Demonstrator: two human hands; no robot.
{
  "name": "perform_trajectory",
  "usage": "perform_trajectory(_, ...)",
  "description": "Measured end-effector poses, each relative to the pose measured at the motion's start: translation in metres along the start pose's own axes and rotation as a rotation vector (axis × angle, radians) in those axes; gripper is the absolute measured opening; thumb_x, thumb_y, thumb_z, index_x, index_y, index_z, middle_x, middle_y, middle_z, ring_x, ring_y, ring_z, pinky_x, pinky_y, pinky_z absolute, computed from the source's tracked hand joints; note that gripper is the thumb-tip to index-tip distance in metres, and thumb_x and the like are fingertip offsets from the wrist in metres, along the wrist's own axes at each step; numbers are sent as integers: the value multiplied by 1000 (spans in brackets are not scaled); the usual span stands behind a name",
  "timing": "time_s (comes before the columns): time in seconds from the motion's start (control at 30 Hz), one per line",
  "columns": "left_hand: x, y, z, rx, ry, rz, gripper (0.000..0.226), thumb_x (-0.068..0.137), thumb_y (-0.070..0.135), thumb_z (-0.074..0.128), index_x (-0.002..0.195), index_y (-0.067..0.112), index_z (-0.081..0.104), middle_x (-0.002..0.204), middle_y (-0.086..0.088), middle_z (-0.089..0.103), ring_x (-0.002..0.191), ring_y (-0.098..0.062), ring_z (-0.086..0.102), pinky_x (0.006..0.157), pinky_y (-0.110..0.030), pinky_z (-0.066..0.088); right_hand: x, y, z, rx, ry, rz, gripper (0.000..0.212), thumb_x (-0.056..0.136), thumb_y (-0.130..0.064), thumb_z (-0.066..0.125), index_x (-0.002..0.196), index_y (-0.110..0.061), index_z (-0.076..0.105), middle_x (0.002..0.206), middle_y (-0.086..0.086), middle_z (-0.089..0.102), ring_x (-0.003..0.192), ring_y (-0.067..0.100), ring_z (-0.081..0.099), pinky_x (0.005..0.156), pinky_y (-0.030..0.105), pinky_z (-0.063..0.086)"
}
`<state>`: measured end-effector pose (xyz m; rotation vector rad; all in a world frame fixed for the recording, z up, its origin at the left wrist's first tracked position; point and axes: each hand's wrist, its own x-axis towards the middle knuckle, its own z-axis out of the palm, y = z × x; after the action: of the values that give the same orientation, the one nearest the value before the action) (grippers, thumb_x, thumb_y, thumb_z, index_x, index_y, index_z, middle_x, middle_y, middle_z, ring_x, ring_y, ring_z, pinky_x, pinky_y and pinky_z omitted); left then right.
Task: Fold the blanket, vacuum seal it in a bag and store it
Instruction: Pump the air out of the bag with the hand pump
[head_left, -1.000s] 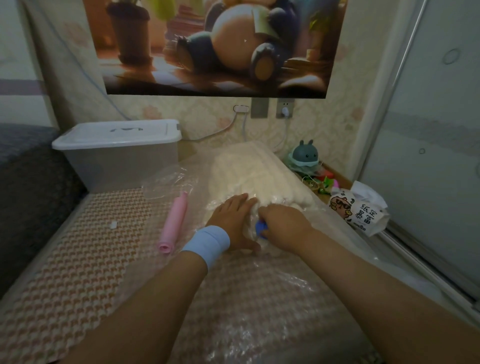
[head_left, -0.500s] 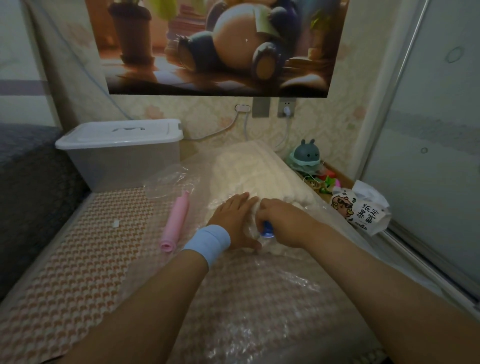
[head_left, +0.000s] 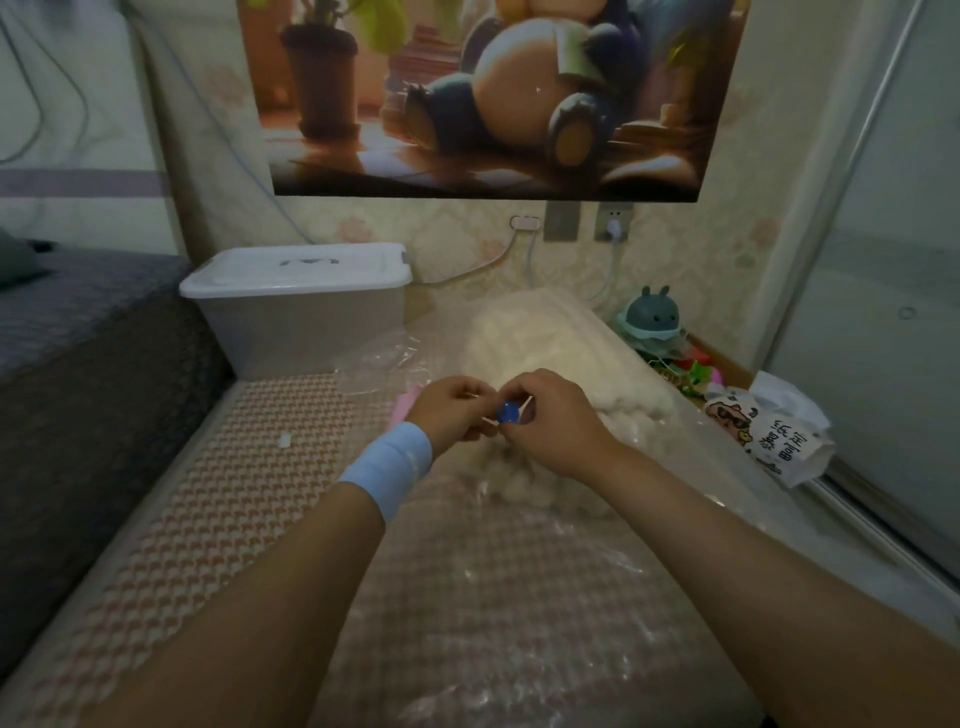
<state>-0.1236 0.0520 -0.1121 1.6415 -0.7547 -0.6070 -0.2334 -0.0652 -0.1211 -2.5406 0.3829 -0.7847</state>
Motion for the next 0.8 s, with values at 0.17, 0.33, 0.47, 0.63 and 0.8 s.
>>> perform_trajectory(0.17, -15, -22, -65, 32, 81, -50, 9, 88, 9, 66, 96, 7, 67, 86, -12, 70, 69, -17, 68, 67, -25, 56, 20, -37, 54, 76, -37, -46, 26, 78, -15, 78, 103, -17, 71, 98, -1, 63, 77, 10, 60, 68, 9, 41)
perform_trajectory(0.33, -27, -48, -129, 128, 229, -97, 12, 87, 13, 69, 94, 5, 63, 84, -13, 69, 66, -17, 66, 58, -24, 56, 50, -89, 118, 123, -126, -108, 21, 75, -18, 82, 94, -18, 74, 93, -1, 63, 76, 9, 58, 73, 21, 47)
perform_trajectory(0.47, -31, -79, -175, 97, 408, -207, 11, 84, 16, 74, 81, 11, 65, 87, -14, 70, 66, -17, 67, 60, -27, 56, 68, -123, 172, 185, -223, -75, 20, 76, -12, 80, 96, -12, 76, 95, 2, 68, 79, 11, 59, 74, 22, 43)
perform_trajectory(0.63, -34, -126, -211, 586, 347, -426, 23, 85, 34, 68, 100, 17, 74, 99, -4, 69, 87, -22, 64, 78, -31, 50, 67, -138, 232, -63, -489, -101, 16, 84, -26, 69, 89, -15, 78, 86, 9, 72, 81, 23, 64, 70, 28, 47)
perform_trajectory(0.8, -34, -129, -212, 808, 281, -438, 23, 91, 25, 57, 97, 13, 76, 95, -10, 71, 84, -28, 66, 79, -36, 56, 64, -133, 239, -102, -614, -95, 29, 83, -35, 71, 102, -14, 76, 97, 10, 71, 91, 26, 65, 78, 34, 53)
